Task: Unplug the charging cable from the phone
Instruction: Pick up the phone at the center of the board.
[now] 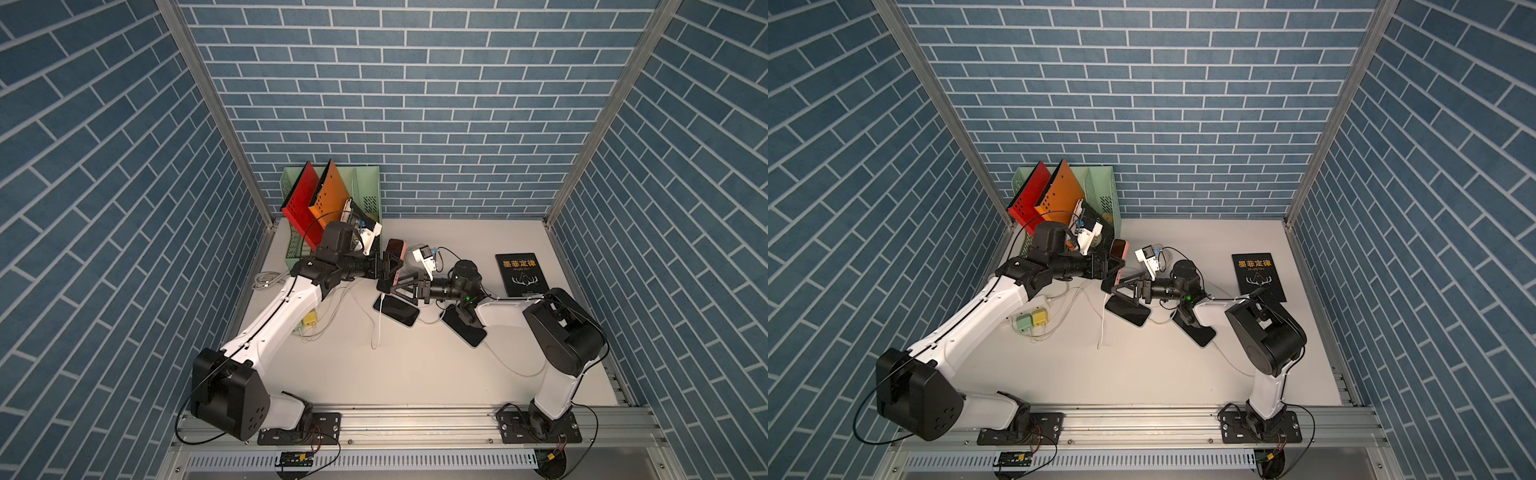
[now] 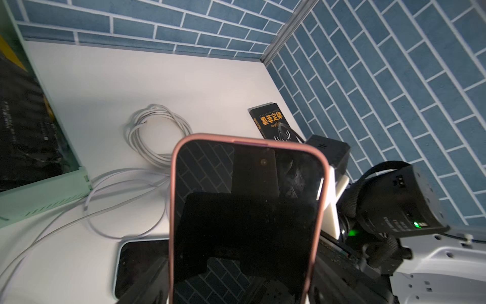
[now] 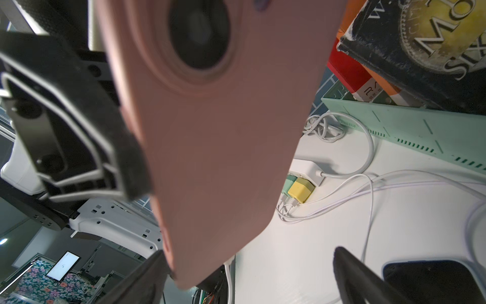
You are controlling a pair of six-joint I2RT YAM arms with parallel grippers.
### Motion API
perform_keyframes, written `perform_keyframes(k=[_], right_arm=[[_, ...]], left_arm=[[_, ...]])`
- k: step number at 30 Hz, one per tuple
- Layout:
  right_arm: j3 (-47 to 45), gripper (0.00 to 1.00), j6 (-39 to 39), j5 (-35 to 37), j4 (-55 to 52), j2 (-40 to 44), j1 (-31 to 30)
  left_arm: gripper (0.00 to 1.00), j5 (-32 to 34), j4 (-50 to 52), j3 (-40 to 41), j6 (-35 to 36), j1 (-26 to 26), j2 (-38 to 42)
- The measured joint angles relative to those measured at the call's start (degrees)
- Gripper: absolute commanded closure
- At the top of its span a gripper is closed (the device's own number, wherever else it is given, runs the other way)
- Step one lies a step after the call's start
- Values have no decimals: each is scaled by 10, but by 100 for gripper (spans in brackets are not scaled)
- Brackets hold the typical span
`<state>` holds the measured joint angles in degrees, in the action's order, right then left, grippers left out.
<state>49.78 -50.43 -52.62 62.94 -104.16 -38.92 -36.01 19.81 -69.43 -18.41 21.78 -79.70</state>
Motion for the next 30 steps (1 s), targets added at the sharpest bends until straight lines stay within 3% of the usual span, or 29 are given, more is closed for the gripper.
perform_keyframes(k=[7, 18, 30], right_arm=[[13, 1, -31, -18, 47, -5, 0], [23, 10, -111, -38, 150, -30, 0], [25, 33, -158, -42, 173, -37, 2]], left_arm=[[99, -57, -25, 7, -12, -1, 0], [99, -89, -54, 19, -31, -2, 0], [99, -103, -76, 23, -43, -2, 1]])
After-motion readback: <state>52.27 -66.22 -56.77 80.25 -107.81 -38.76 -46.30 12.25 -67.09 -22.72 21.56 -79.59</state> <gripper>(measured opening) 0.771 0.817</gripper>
